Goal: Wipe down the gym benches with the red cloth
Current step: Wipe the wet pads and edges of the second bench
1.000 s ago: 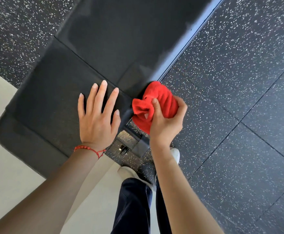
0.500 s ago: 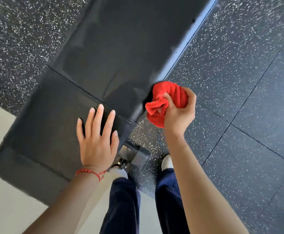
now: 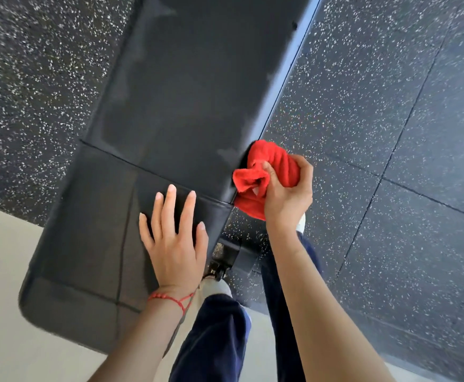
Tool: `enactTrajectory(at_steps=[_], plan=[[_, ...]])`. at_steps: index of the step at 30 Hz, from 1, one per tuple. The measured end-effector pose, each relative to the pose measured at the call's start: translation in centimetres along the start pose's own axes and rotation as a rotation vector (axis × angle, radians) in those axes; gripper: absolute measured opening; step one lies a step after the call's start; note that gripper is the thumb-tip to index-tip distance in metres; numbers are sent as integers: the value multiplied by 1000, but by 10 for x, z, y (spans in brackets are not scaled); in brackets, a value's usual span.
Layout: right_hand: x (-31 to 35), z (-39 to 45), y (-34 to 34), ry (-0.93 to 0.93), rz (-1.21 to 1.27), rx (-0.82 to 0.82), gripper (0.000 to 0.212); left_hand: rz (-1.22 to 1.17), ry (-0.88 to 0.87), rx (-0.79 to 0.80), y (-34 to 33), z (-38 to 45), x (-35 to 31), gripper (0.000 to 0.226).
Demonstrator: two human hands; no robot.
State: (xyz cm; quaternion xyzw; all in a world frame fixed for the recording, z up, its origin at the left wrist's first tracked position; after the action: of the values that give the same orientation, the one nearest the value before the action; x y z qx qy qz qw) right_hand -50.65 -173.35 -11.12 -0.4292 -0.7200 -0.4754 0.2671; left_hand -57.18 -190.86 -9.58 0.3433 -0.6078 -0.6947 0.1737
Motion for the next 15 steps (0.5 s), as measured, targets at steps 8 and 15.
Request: enactTrajectory(at_steps=[8,15], plan=[[45,63,-16,33,65,-15,38,-49,-66,-53,7,72,-27,46],[83,117,-24,35,12,41,39,-38,-114,-21,1,158,-53,47]])
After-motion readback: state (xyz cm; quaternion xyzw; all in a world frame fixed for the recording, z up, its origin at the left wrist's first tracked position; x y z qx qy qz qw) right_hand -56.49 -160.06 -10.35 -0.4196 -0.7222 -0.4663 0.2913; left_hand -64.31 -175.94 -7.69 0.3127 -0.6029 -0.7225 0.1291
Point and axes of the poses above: each hand's wrist, its own z-axis towards the middle knuckle, its own y-axis out of the back of the hand, x = y × z, the point moved 3 cm from there along z, towards the middle knuckle, and after that the axes turned 10 degrees about -y, right-handed, at the moved point
